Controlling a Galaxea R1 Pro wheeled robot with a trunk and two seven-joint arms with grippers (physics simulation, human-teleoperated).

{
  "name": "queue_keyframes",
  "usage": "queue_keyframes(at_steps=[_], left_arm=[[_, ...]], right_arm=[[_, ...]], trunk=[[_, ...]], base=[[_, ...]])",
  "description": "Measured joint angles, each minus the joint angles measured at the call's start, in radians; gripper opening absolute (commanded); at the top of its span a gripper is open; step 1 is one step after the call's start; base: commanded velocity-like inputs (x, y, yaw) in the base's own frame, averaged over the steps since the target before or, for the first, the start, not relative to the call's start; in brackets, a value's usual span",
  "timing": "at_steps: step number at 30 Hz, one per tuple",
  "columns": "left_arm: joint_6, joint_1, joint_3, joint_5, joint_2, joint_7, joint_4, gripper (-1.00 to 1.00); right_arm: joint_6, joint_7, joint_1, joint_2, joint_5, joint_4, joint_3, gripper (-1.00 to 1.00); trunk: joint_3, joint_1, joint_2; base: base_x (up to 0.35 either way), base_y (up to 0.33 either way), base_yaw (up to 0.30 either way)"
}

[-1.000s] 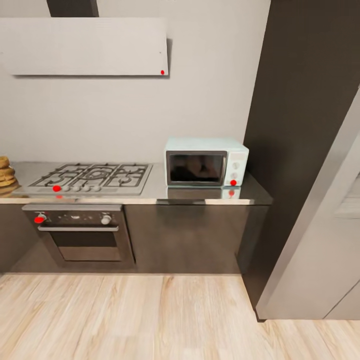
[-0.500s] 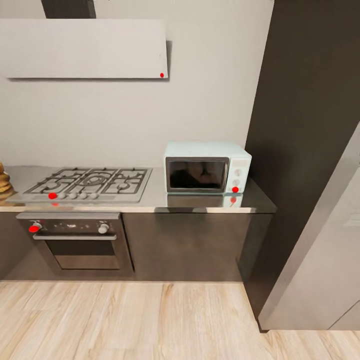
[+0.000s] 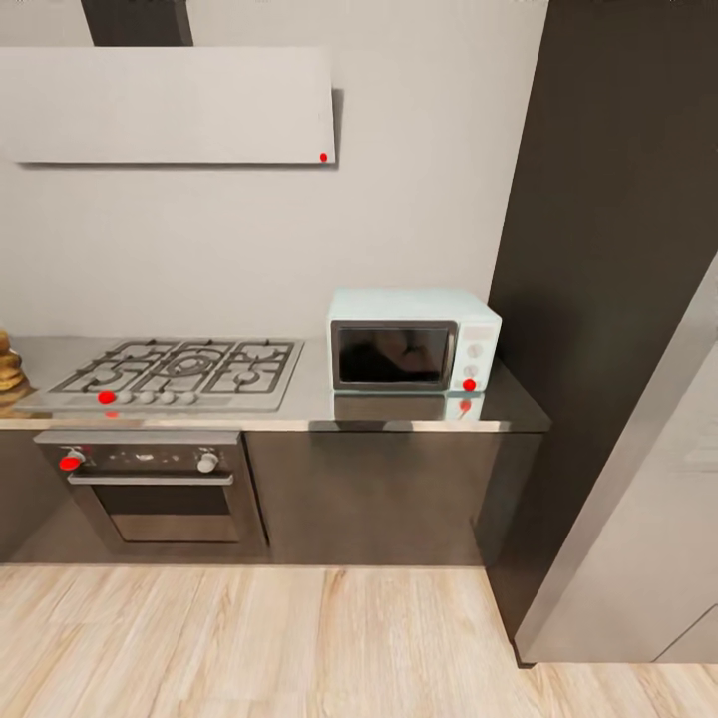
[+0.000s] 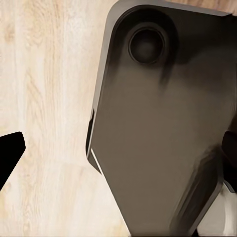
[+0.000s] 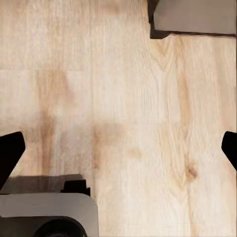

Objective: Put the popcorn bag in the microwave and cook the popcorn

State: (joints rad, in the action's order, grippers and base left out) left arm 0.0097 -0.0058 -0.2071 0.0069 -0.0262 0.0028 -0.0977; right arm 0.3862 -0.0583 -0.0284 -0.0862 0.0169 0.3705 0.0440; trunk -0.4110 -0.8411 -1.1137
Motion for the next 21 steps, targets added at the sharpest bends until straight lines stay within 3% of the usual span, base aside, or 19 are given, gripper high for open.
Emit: queue_keyframes(at_steps=[9, 18, 21], left_arm=[[0.000, 0.000, 0.000, 0.000, 0.000, 0.000, 0.000, 1.00], [0.000, 0.000, 0.000, 0.000, 0.000, 0.000, 0.000, 1.00], [0.000, 0.000, 0.000, 0.000, 0.001, -0.001, 0.000, 1.00]], right_arm=[[0.006, 0.002, 0.000, 0.001, 0.000, 0.474, 0.004, 1.00], [0.003, 0.003, 0.009, 0.001, -0.001, 0.776, 0.004, 1.00], [-0.005, 0.002, 0.061, 0.002, -0.001, 0.854, 0.005, 1.00]], trunk=[[0.028, 0.035, 0.063], [0.056, 0.069, 0.126], [0.066, 0.080, 0.147]], base=[[0.000, 0.000, 0.000], [0.000, 0.000, 0.000], [0.000, 0.000, 0.000]])
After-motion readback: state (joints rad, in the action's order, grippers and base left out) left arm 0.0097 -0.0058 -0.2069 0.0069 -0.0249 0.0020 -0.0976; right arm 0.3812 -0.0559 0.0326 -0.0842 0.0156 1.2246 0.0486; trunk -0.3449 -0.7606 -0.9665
